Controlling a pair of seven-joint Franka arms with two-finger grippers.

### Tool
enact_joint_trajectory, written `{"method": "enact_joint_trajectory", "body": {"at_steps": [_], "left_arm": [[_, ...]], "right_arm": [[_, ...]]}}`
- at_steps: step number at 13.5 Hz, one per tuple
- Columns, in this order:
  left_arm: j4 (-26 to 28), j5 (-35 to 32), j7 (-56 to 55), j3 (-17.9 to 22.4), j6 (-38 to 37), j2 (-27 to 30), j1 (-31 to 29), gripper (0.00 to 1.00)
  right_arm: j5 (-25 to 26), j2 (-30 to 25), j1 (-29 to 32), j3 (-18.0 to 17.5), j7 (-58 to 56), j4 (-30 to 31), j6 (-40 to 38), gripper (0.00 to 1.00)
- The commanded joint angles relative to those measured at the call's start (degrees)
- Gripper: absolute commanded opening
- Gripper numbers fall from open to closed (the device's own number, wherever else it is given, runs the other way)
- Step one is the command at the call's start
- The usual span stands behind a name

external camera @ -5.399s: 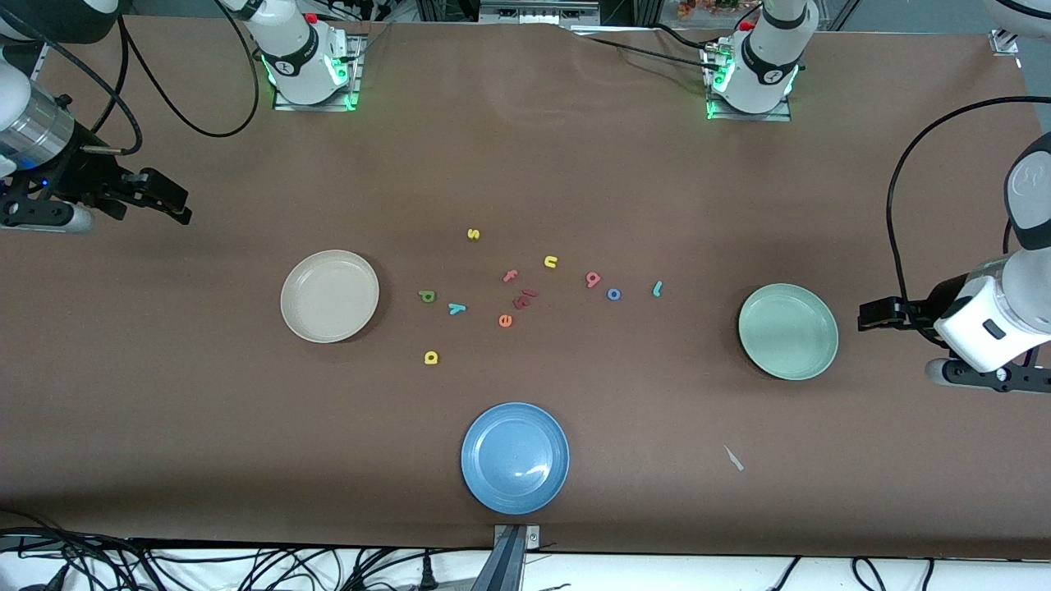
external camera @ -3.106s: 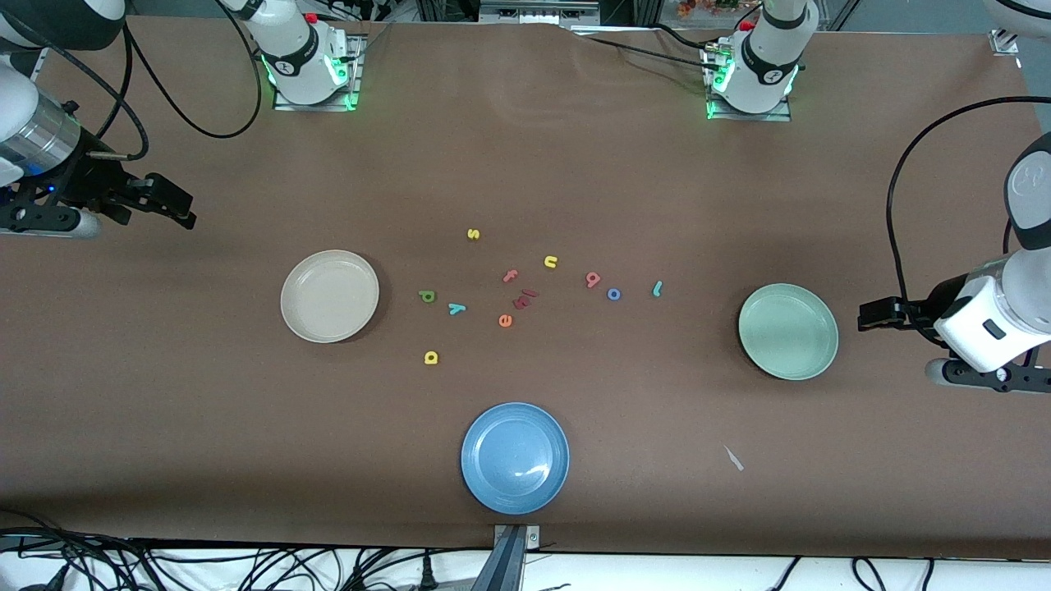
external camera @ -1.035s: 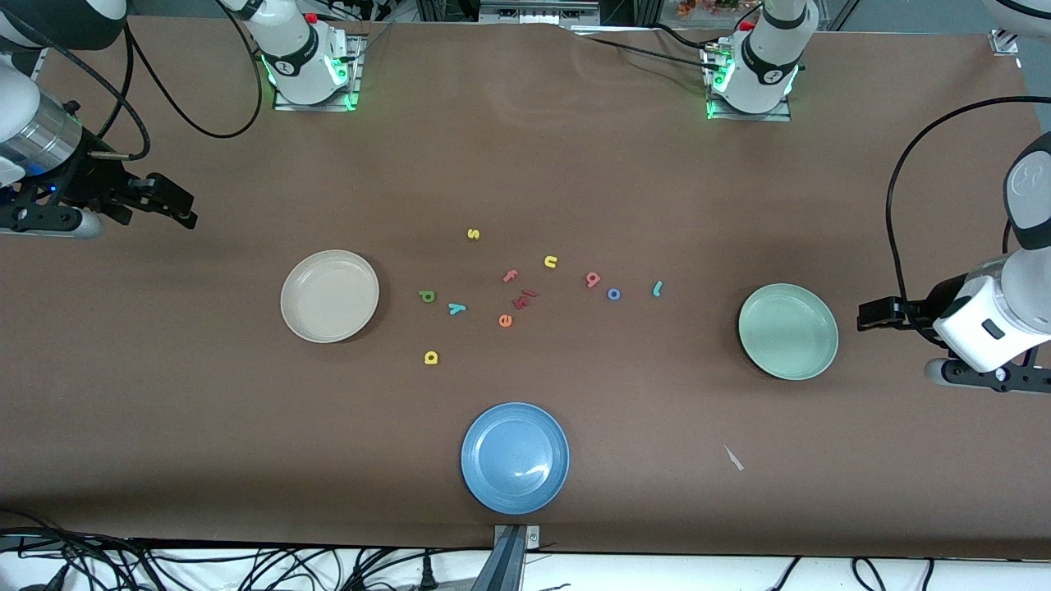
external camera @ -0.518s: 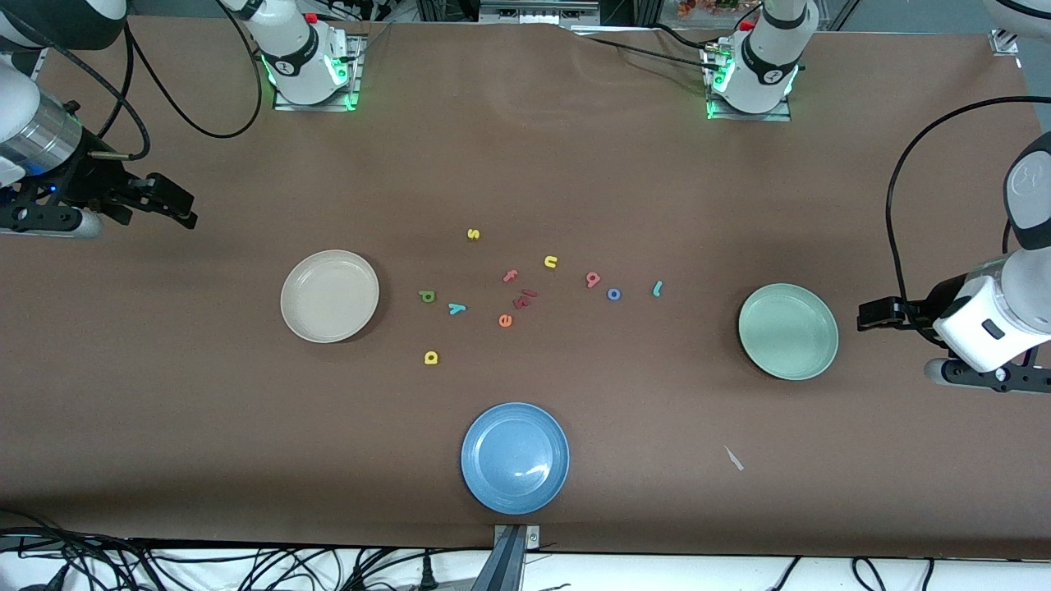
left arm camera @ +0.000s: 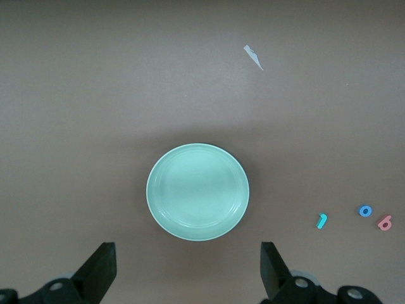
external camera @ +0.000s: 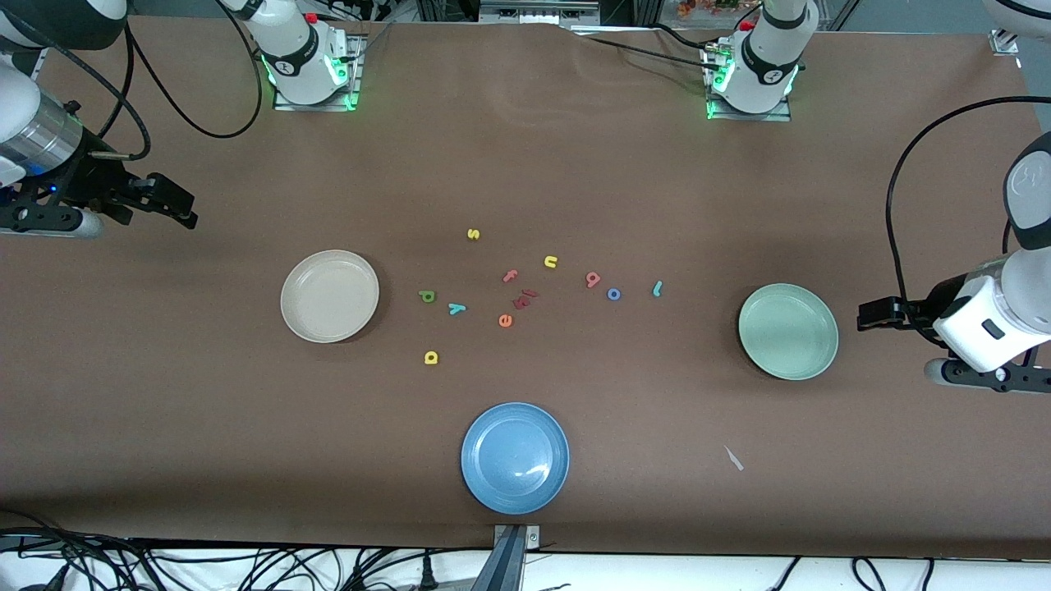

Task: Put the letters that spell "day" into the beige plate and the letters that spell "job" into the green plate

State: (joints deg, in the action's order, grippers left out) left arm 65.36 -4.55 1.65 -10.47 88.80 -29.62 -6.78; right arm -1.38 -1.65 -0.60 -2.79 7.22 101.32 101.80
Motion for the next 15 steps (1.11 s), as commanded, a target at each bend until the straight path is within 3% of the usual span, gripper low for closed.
{"method": "enact_joint_trajectory", "body": {"at_steps": [1,8,13,15], "left_arm": [[0.82,-1.16,0.72,0.1,0.32,1.14,0.18,1.0],[0.82,-0.55,0.63,0.19,0.32,1.14,0.27,1.0],[1.26,-0.46,-0.51,0.19,0.32,1.14,0.1,1.0],[4.75,1.02,-0.25,-0.25,0.06,0.7,0.27,1.0]], "right_arm": [[0.5,0.77,0.08,-0.64,0.86,-0.42,-0.28,1.0],[0.5,8.32,-9.31,-0.55,1.74,-0.51,0.85,1.0],[0.59,17.37,-16.09,-0.55,20.08,-0.42,10.95,1.0],[0.41,21.06,-18.89,-0.55,24.75,-0.42,14.47,1.0]]}}
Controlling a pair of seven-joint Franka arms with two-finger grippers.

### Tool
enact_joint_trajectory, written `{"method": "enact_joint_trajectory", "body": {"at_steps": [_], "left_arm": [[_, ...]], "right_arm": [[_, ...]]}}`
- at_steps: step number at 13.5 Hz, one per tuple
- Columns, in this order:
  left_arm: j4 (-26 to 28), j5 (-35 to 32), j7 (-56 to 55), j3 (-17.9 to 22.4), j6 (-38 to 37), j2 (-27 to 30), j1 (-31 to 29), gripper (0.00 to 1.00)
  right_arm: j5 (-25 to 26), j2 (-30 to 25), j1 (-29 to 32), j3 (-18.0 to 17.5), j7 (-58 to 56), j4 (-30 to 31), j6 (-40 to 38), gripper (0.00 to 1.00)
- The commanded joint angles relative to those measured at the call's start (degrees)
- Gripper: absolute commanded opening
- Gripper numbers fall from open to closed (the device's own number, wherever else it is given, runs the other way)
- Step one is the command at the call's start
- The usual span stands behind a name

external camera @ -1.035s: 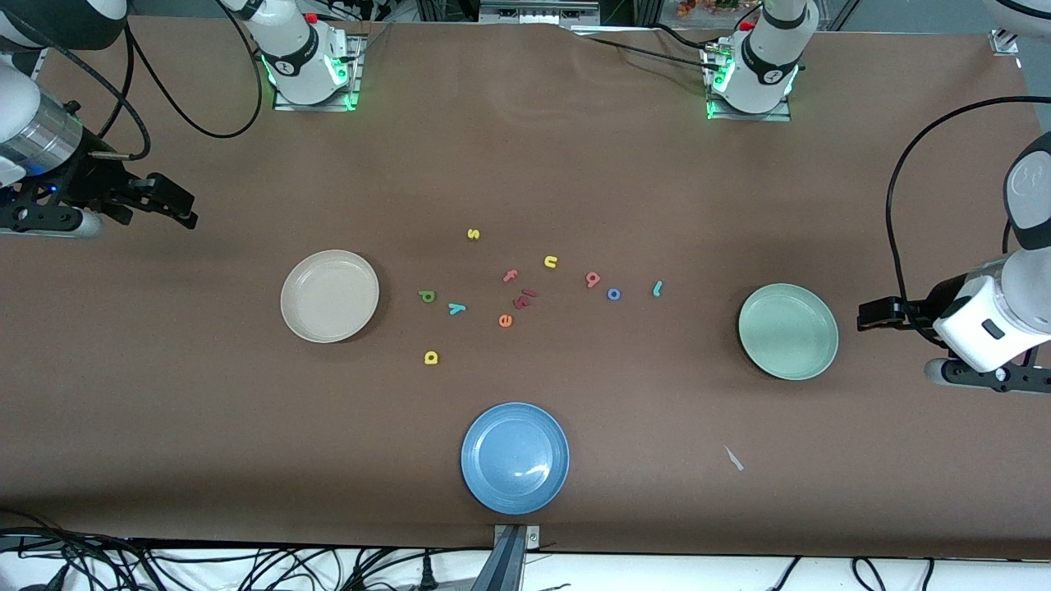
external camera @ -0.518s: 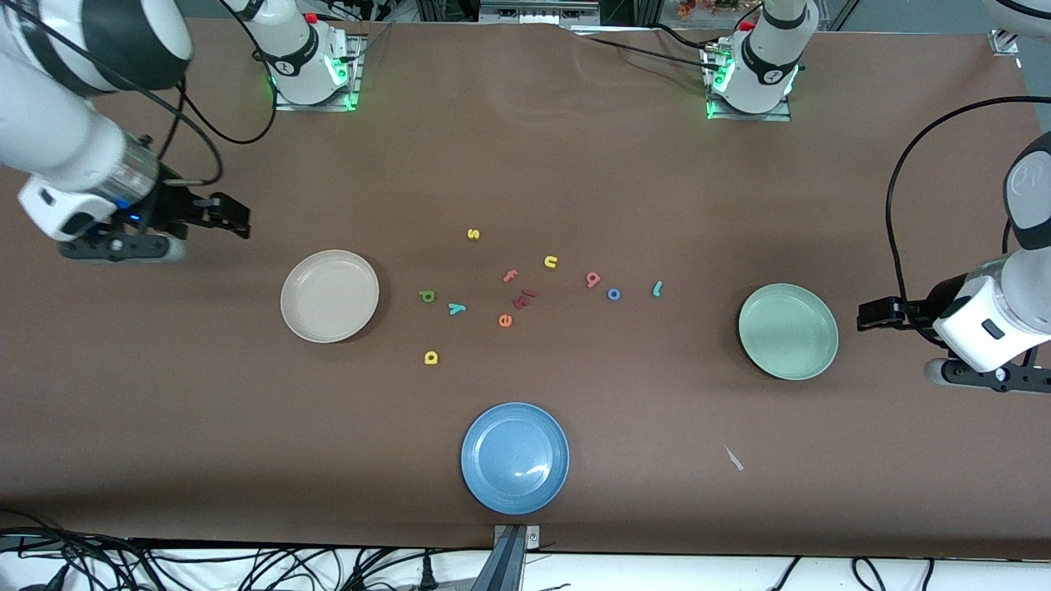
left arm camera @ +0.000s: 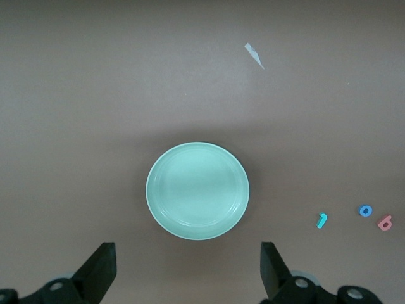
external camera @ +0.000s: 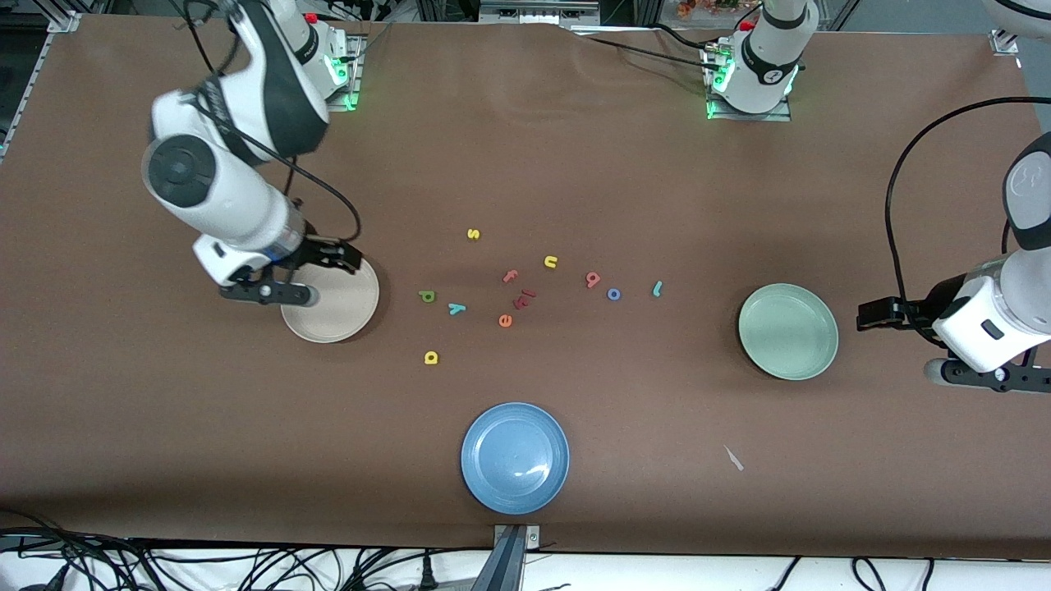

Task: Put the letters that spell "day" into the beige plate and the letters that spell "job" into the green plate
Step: 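Grasp the green d and cyan 1 with the right and left grippers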

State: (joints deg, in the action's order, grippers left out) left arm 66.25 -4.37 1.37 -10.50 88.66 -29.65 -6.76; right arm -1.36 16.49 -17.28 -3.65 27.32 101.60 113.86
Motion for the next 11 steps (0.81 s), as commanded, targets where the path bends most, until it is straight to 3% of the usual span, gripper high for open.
{"method": "enact_joint_trajectory", "body": {"at_steps": [1,4,9,11], "left_arm": [[5.63,3.9,0.04,-0.75,0.2,0.74,0.08,1.0],[13.62,9.99,-0.75,-1.01,2.21,0.47,1.91,1.0],[31.19,9.82,-12.94,-1.28,26.61,0.56,9.29,1.0],[36.9,9.82,-16.38,-1.28,34.7,0.3,12.54,1.0]], "right_arm": [[0.39,4.5,-3.63,0.31,9.63,-0.71,4.51,1.0],[0.48,11.53,-5.92,0.31,30.88,-0.79,12.42,0.99],[0.66,16.29,-8.38,0.4,55.96,-0.01,19.02,0.98],[0.66,17.43,-9.61,0.49,59.68,0.17,20.61,0.88]]}}
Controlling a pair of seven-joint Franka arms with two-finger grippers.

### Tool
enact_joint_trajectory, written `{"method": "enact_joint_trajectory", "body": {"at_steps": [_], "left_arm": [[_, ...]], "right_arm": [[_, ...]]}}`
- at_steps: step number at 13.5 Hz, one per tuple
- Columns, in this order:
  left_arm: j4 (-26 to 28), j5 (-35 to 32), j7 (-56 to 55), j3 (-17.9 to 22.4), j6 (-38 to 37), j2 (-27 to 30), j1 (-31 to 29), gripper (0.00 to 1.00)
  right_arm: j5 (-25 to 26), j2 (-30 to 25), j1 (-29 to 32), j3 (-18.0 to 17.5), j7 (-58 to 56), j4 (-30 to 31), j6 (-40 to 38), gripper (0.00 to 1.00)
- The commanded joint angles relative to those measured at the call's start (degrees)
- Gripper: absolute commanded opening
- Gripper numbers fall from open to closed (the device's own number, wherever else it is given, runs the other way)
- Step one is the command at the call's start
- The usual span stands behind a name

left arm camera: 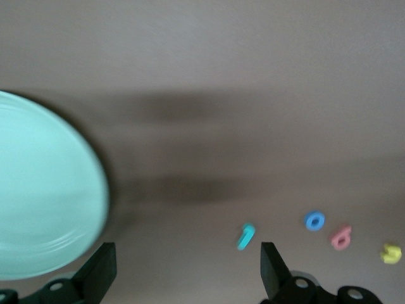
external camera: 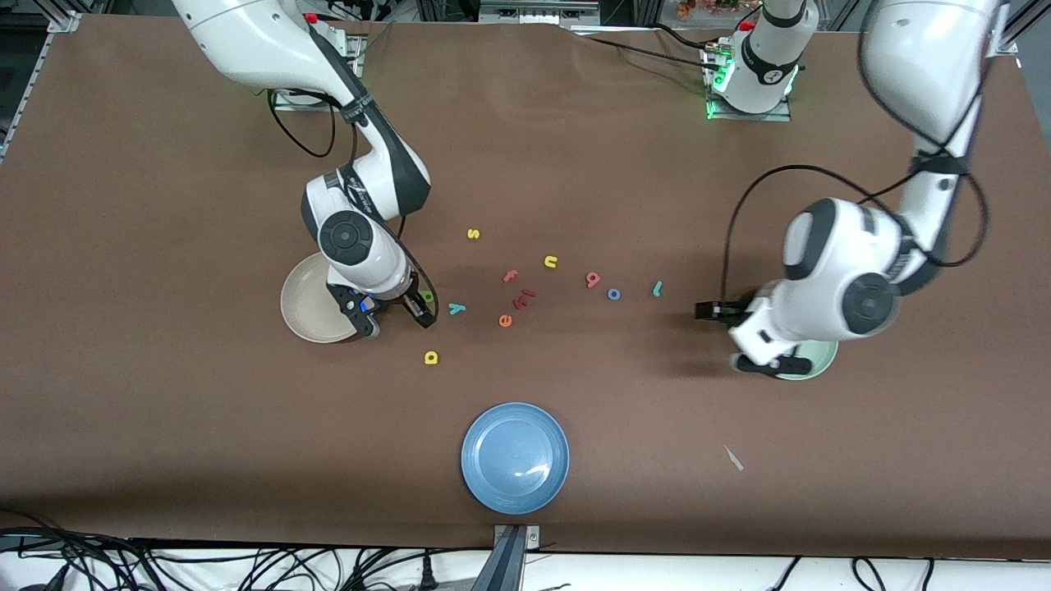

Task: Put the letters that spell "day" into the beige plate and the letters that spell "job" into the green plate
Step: 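Grasp the green d and cyan 1 with the right and left grippers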

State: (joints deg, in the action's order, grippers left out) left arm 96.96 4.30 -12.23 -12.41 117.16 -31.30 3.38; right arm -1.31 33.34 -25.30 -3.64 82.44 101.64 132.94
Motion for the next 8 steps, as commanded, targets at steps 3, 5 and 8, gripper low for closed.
{"method": "enact_joint_trajectory", "body": {"at_steps": [3,5,8], "left_arm": [[13.5,1.06,-4.21,0.63,18.68,0.98,4.61,0.86],[14.92,1.06,-4.56,0.63,19.86,0.37,5.32,0.62],[17.12,0.97,-6.05,0.63,19.86,0.19,6.72,0.51]], "right_arm": [[0.61,1.99,-1.95,0.65,4.66,0.49,2.14,0.8],[0.69,2.34,-1.95,0.74,4.66,1.63,3.46,0.73],[0.78,2.95,-1.95,0.82,4.58,2.69,5.22,0.65]]}}
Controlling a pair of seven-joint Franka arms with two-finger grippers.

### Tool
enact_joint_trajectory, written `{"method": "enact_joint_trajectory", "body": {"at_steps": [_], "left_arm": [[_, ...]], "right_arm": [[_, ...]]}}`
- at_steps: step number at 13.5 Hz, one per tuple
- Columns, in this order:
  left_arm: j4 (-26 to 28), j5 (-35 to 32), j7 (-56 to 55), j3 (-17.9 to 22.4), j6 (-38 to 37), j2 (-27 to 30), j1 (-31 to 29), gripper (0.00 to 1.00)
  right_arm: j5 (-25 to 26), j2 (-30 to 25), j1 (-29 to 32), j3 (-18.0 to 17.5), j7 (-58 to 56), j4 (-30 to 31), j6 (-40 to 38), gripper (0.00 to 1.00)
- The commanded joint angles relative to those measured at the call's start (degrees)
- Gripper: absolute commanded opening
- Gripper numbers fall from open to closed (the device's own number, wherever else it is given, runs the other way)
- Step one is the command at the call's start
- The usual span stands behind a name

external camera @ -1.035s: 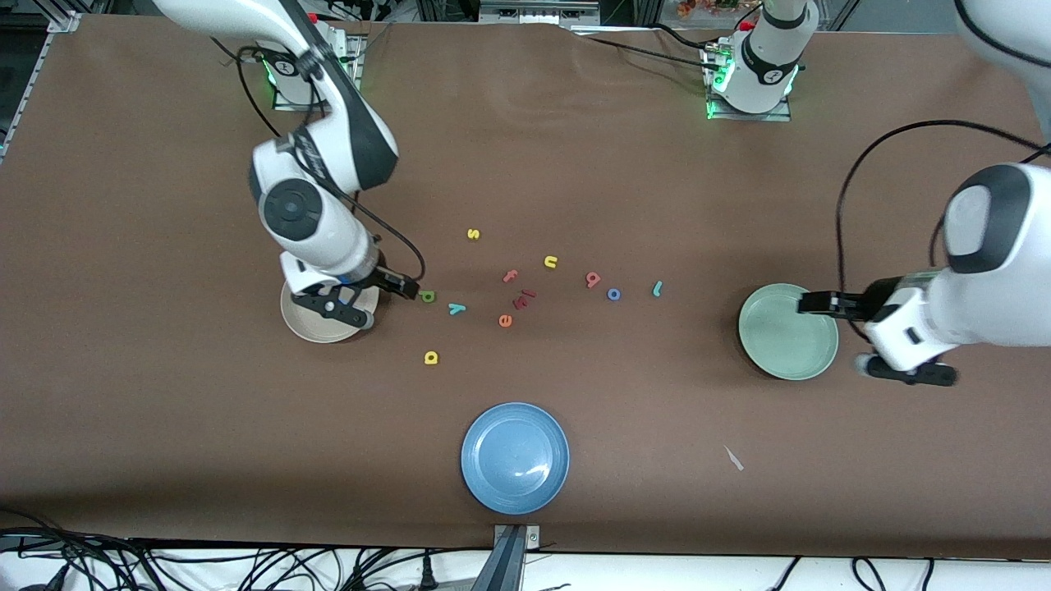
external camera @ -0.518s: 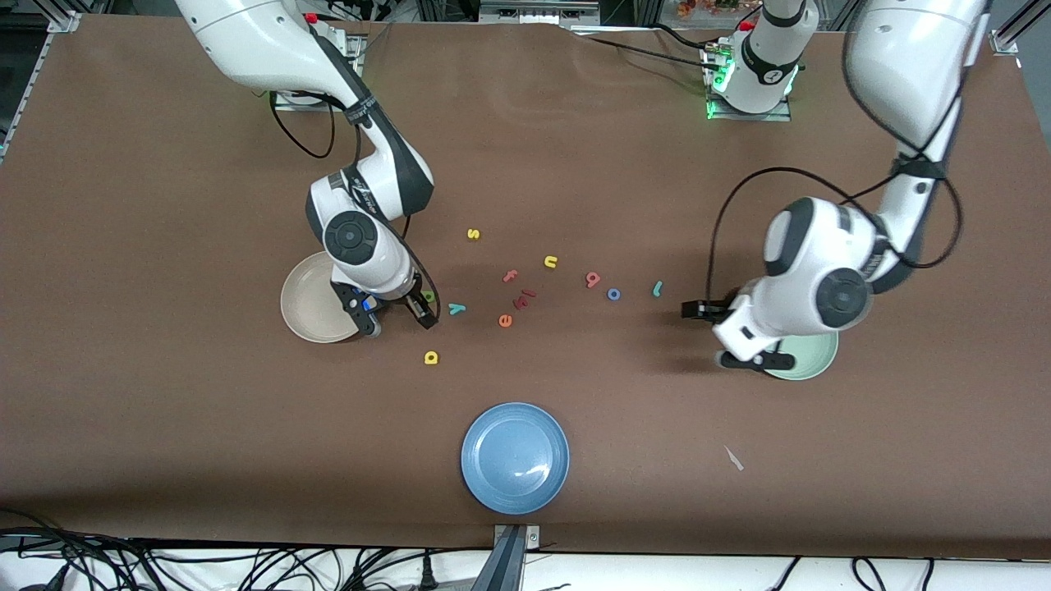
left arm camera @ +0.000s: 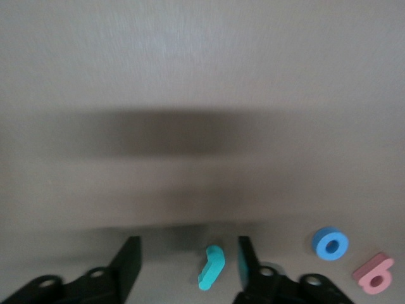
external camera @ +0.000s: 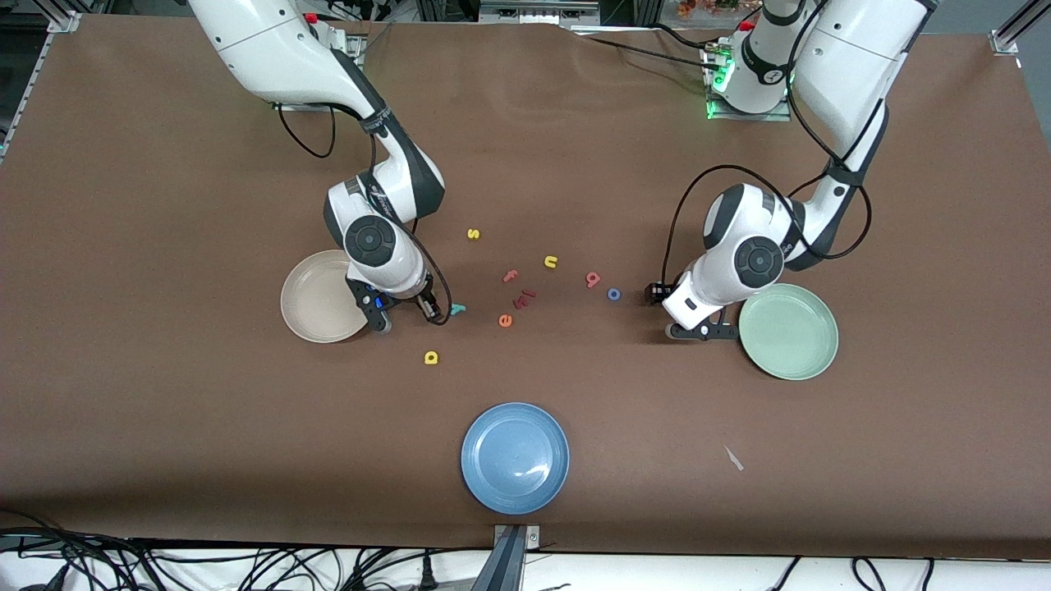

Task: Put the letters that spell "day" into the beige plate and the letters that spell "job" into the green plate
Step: 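Grasp the green d and cyan 1 with the right and left grippers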

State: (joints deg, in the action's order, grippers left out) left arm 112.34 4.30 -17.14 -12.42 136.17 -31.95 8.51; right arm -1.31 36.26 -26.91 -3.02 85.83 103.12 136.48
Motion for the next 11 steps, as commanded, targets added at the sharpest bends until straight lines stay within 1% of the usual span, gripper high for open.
{"method": "enact_joint_trajectory", "body": {"at_steps": [1,2,3,4,5,6,7,10,11], "left_arm": [[2.01,0.88,-1.49,0.64,0.85,0.84,2.2,0.48],[2.18,0.88,-1.75,0.64,0.85,0.75,2.38,0.45],[2.27,0.88,-1.75,0.64,0.85,0.66,2.39,0.4],[2.27,0.88,-2.1,0.64,0.85,0.58,2.65,0.38],[2.19,0.79,-2.71,0.73,0.85,0.4,3.17,0.36],[2.18,0.71,-2.98,0.73,0.94,-0.04,3.26,0.33],[2.1,0.71,-2.98,0.73,1.02,-0.13,3.27,0.26],[2.1,0.62,-3.95,0.82,1.03,-0.13,3.27,0.0],[2.01,0.62,-4.21,0.82,0.94,-0.04,3.27,0.0]], "right_arm": [[0.78,0.04,-0.33,0.2,1.18,1.2,1.69,0.55],[0.78,0.21,-0.33,0.2,1.18,1.2,1.69,0.52],[0.78,0.47,-0.33,0.2,1.18,1.2,1.69,0.5],[0.78,0.83,-0.42,0.2,1.18,1.2,1.69,0.46],[0.78,0.83,-0.42,0.12,1.18,1.2,1.69,0.39],[0.78,0.74,-0.33,0.2,1.18,1.03,1.69,0.22],[0.78,0.65,-0.33,0.2,1.01,0.94,1.51,0.06],[0.78,-0.75,-0.07,0.38,0.48,0.41,0.81,0.0],[0.78,-0.84,-0.07,0.64,0.39,0.41,0.63,0.0]]}}
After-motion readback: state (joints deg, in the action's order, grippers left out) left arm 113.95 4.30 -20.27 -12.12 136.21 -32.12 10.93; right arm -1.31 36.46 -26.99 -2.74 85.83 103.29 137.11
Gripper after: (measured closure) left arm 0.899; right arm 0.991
